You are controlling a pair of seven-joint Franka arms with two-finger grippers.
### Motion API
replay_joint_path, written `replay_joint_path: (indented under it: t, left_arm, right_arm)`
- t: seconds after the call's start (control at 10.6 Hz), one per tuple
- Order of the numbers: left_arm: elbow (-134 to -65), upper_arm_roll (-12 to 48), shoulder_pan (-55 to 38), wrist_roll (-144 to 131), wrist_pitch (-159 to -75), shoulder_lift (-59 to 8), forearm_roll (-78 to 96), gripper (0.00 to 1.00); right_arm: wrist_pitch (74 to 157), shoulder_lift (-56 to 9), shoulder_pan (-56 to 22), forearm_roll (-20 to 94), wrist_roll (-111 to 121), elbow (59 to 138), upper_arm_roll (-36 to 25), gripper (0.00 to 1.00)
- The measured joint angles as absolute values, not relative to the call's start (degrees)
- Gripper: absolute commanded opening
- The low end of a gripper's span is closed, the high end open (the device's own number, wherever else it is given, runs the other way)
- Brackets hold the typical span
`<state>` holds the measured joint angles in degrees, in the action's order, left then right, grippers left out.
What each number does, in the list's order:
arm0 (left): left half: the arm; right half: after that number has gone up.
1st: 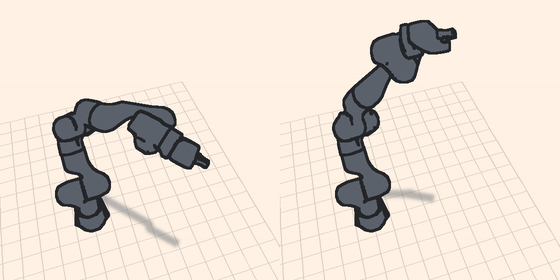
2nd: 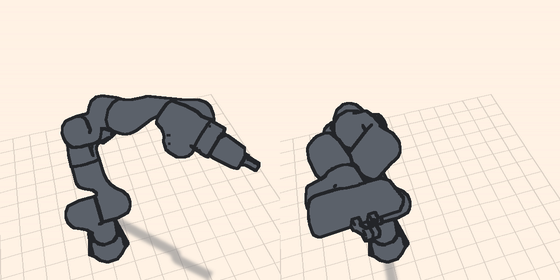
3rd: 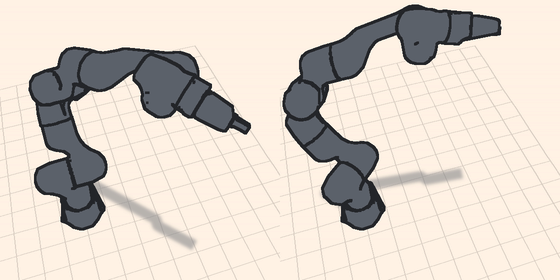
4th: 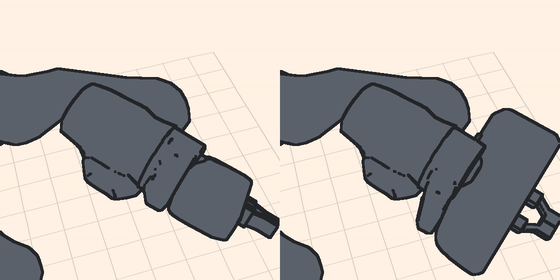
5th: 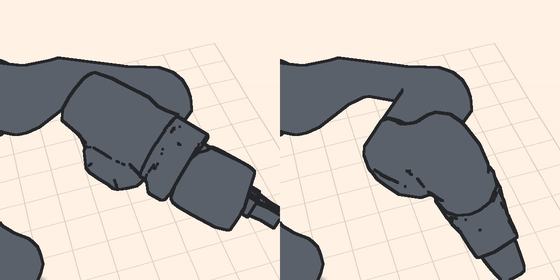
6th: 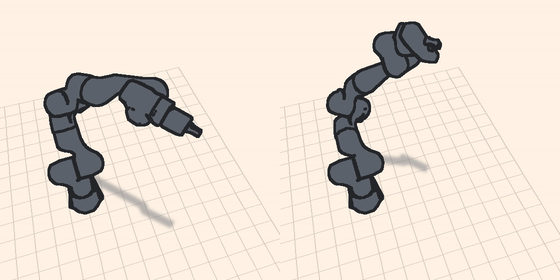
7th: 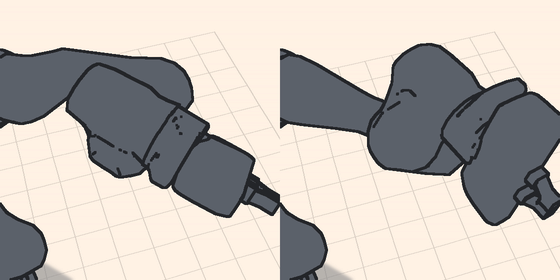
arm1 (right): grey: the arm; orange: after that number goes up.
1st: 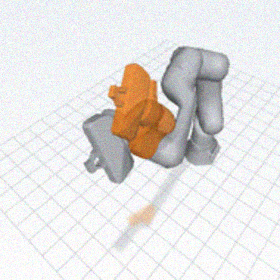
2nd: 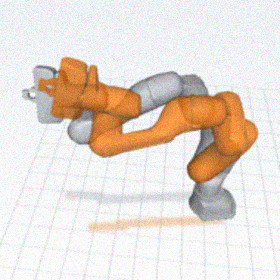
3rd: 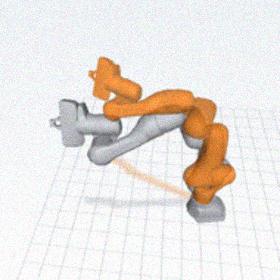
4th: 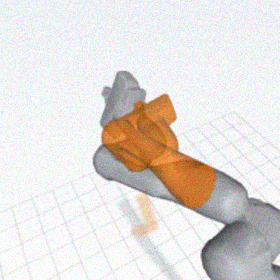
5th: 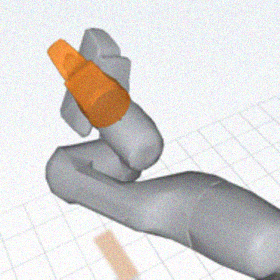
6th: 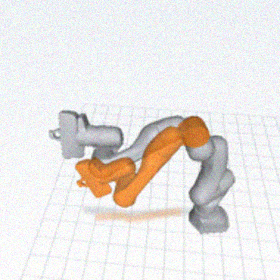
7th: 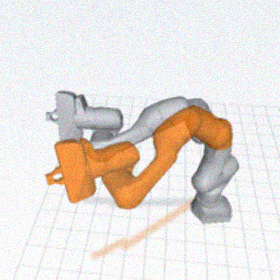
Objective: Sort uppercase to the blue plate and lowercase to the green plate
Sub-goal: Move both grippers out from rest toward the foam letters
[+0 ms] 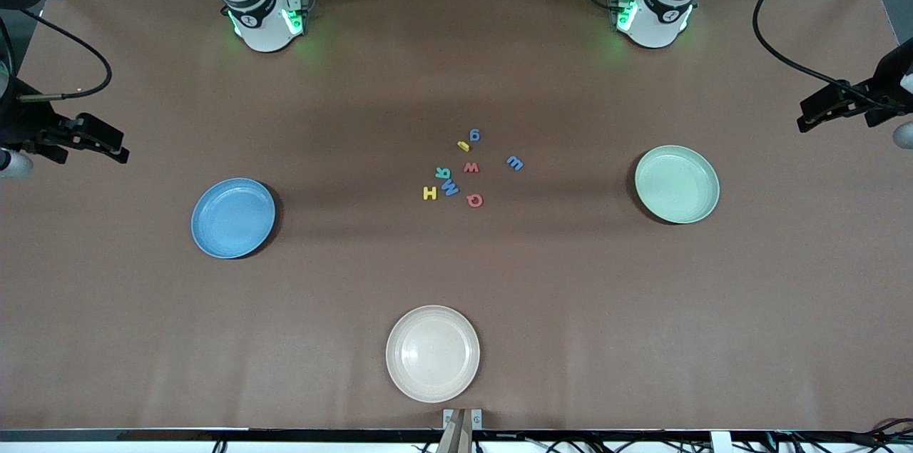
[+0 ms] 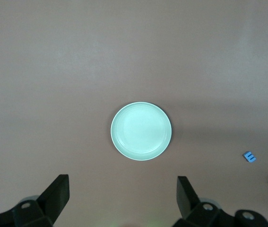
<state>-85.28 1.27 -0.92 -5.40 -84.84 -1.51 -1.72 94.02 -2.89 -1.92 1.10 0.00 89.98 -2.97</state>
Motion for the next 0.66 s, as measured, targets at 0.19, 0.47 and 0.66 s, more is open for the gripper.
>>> replay_joint_path:
  t: [0.19, 0.47, 0.66]
  left_arm:
    - [-86.4, 1.3, -0.9, -5.5, -84.8, -0.1, -1.7, 1.0]
    - [-87.5, 1.4, -1.0, -5.5, -84.8, 0.7, -1.7, 1.0]
    - [-88.2, 1.4, -1.3, -5.5, -84.8, 0.7, -1.7, 1.0]
  right_arm:
    - [93.7, -2.8, -1.5, 1.1, 0.1, 90.0, -3.1, 1.0]
    - [93.5, -2.8, -1.0, 1.1, 0.3, 90.0, -3.2, 1.0]
    - [93.5, -2.8, -1.0, 1.1, 0.3, 90.3, -3.2, 1.0]
